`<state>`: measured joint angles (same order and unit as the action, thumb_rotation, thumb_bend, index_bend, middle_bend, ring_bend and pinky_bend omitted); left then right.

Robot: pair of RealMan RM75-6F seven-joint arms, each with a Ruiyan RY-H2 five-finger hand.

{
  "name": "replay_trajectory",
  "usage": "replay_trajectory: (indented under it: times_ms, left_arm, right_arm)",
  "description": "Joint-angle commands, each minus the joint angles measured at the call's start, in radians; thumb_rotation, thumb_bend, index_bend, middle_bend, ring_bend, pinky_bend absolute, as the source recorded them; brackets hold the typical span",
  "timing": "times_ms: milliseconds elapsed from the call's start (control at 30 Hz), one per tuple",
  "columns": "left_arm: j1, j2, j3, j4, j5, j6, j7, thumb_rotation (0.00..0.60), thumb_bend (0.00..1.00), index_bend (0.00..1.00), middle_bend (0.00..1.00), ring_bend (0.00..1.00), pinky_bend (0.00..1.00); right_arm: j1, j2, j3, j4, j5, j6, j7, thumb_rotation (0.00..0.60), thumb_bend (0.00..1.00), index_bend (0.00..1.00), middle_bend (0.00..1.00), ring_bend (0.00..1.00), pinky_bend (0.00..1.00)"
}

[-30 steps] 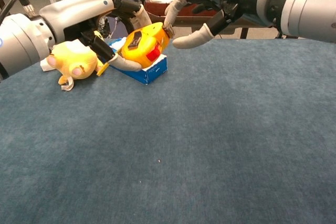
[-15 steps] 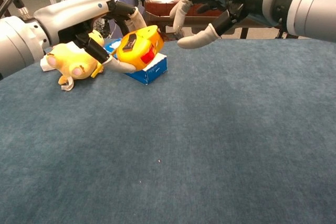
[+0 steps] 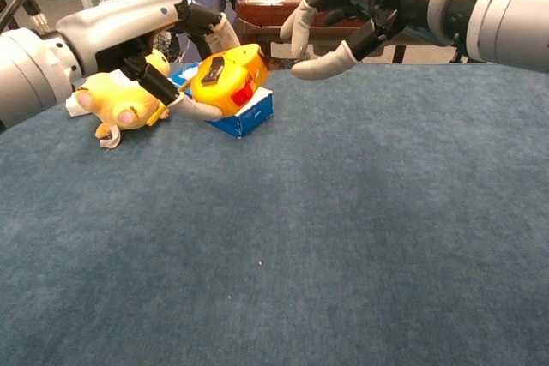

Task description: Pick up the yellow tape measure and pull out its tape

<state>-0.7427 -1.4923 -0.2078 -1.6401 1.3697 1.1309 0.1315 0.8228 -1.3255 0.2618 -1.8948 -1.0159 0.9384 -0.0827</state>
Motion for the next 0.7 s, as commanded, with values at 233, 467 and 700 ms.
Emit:
replay_trajectory:
  times_ms: [233, 467, 700]
  left_arm:
    - [0.002, 0.0, 0.0, 0.003, 0.001, 0.001, -0.003, 0.6, 0.14, 0.54, 0.55, 0.34, 0.02]
    - [0.002, 0.0, -0.001, 0.007, 0.003, 0.001, -0.008, 0.6, 0.14, 0.54, 0.55, 0.34, 0.02]
    - [0.002, -0.002, -0.001, 0.014, 0.003, -0.001, -0.016, 0.6, 0.14, 0.54, 0.55, 0.34, 0.02]
  right_arm:
    - [0.005, -0.006, 0.003, 0.007, 0.011, 0.0, -0.004, 0.6, 0.4, 0.57, 0.23, 0.03, 0.0]
    - [0.007, -0.013, 0.005, 0.013, 0.016, 0.001, -0.007, 0.6, 0.48, 0.57, 0.24, 0.03, 0.0]
    - [0.008, -0.019, 0.008, 0.02, 0.021, 0.005, -0.005, 0.6, 0.53, 0.58, 0.24, 0.03, 0.0]
